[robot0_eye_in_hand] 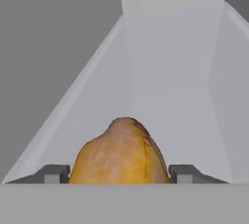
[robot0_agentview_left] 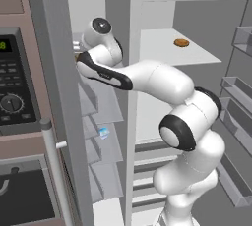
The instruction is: There's a chicken drumstick in the fridge that needs to be moved to the freezer for freezing. Pick up the chicken drumstick from the fridge, place it on any shelf in the freezer, and close the fridge and freezer doors when done.
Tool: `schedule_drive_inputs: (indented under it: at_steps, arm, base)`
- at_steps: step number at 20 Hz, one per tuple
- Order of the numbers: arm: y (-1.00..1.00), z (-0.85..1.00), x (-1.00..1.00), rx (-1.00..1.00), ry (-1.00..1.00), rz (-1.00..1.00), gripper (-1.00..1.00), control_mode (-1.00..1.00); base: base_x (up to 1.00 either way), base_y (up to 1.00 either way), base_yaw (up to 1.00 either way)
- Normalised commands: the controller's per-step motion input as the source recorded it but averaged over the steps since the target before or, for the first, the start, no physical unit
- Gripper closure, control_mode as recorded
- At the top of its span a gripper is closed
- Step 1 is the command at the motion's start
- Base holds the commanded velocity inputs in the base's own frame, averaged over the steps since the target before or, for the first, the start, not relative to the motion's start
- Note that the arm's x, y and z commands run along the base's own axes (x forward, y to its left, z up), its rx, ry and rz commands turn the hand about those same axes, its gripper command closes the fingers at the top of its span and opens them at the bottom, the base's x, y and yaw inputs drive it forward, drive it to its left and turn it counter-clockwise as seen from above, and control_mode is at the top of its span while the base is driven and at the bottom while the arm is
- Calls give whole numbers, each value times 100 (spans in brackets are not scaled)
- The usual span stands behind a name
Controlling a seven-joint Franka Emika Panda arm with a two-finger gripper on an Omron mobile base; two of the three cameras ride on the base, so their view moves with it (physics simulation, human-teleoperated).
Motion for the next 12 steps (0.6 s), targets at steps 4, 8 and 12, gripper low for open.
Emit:
schedule_drive_inputs:
  at_steps: [4,8,12]
  arm:
    - [8,-2,-10,0,0,0,-100,-100]
    - [2,0,-15,0,0,0,-100,-100]
    - [0,6,-30,0,-9,0,-100,-100]
  base:
    - [0,0,0]
    - [0,0,0]
    - [0,0,0]
